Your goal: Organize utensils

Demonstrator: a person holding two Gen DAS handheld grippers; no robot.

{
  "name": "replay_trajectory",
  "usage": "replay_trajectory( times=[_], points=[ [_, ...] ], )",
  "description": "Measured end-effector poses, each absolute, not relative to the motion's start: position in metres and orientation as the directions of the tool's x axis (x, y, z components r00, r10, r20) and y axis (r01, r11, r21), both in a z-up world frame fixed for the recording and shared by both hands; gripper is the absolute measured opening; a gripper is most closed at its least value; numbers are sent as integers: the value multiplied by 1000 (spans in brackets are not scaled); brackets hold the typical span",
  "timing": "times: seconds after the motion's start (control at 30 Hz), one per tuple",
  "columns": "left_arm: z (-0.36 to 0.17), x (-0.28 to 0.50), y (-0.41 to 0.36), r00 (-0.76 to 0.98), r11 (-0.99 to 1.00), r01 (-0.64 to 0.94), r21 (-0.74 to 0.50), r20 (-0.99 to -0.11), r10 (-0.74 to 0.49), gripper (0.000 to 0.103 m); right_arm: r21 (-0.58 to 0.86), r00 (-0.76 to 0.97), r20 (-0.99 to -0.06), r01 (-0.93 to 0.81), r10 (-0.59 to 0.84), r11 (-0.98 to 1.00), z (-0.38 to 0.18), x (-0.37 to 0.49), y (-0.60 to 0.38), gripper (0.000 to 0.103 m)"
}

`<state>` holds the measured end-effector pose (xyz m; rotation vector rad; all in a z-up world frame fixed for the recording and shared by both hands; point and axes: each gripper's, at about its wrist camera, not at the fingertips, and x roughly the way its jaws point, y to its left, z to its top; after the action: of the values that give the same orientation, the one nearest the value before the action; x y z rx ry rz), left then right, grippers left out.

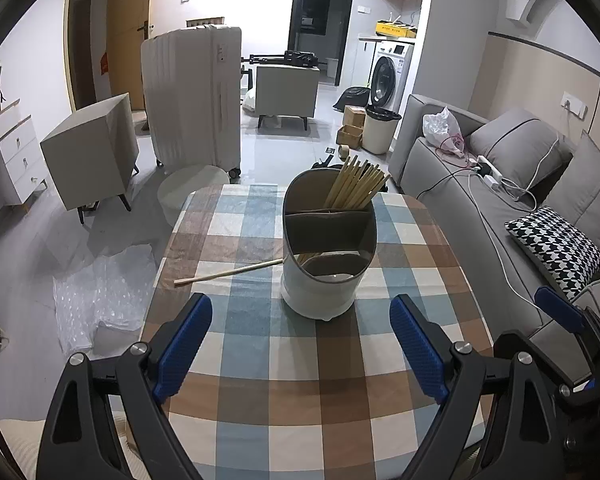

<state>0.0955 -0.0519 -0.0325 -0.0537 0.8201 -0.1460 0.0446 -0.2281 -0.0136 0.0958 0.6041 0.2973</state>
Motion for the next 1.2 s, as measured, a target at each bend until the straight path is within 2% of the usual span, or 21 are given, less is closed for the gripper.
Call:
replay_trajectory(
  times=[1.2],
  points=[
    [-35,96,-48,679,993,70,-95,-725,-117,87,172,773,-560,-244,298,954,-24,48,-226,103]
  ],
)
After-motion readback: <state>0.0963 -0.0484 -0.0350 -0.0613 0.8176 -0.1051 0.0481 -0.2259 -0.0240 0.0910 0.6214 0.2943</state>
